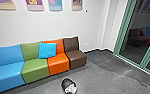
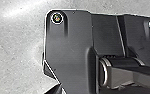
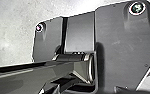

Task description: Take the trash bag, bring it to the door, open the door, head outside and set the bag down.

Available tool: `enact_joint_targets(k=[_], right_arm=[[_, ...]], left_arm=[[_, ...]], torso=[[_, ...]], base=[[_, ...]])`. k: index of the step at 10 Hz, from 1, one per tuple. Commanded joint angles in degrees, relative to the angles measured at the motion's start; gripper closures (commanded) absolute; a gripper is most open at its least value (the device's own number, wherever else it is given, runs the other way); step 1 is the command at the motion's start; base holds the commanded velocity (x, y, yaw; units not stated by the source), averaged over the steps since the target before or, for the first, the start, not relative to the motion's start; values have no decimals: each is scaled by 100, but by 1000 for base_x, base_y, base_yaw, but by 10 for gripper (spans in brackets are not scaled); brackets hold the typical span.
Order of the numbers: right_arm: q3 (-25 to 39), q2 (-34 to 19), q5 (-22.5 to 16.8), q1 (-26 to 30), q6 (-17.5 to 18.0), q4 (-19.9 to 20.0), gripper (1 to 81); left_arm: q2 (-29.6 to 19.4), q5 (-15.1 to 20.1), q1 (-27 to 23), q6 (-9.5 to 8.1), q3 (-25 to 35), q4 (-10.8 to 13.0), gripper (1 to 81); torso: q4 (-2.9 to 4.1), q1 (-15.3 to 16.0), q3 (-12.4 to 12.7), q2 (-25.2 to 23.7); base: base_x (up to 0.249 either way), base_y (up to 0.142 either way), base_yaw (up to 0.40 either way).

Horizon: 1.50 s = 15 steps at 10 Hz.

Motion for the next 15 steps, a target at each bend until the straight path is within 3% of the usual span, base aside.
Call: enact_joint_targets(k=[1,15], right_arm=[[45,44,-361,112,-116,-172,10],[36,44,-361,121,-116,-189,10]], left_arm=[[-23,325,-251,29,-22,46,10],[-6,325,-251,29,-14,46,10]], torso=[[0,0,0,0],[0,2,0,0]], base=[[190,0,0],[175,10,0]])
